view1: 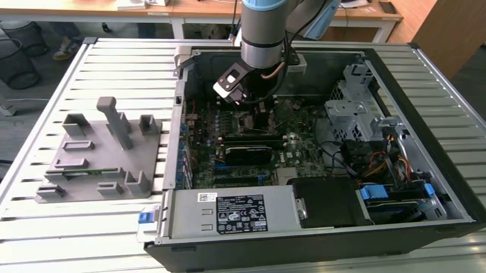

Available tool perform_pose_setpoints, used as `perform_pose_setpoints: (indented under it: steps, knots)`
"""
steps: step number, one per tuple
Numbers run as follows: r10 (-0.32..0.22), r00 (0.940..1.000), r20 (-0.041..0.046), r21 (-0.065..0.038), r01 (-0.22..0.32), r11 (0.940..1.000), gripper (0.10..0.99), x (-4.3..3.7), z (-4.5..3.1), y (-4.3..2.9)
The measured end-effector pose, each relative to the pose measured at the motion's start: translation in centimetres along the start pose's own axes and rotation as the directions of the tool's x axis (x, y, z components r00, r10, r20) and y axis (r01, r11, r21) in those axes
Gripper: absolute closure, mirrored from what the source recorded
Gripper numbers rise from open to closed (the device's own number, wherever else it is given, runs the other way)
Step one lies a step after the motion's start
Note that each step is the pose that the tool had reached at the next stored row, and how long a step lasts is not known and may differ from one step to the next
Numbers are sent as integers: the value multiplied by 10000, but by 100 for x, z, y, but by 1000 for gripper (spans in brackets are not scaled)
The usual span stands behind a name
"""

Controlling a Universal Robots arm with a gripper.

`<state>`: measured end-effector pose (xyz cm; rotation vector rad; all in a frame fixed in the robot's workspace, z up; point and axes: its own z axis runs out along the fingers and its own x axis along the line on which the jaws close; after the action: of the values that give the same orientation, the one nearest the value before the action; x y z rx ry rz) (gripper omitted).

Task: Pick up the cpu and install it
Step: 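Place the cpu into insertion slot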

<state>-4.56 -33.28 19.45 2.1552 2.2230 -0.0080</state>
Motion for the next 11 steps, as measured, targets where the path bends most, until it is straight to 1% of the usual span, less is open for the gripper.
perform_pose_setpoints:
  steps: [6, 11]
  knots:
    - [1, 10000, -2, 1, -1, 10000, 427, 2, -2, 0]
    - [1, 10000, -3, 0, -1, 10000, 427, 22, -1, 0]
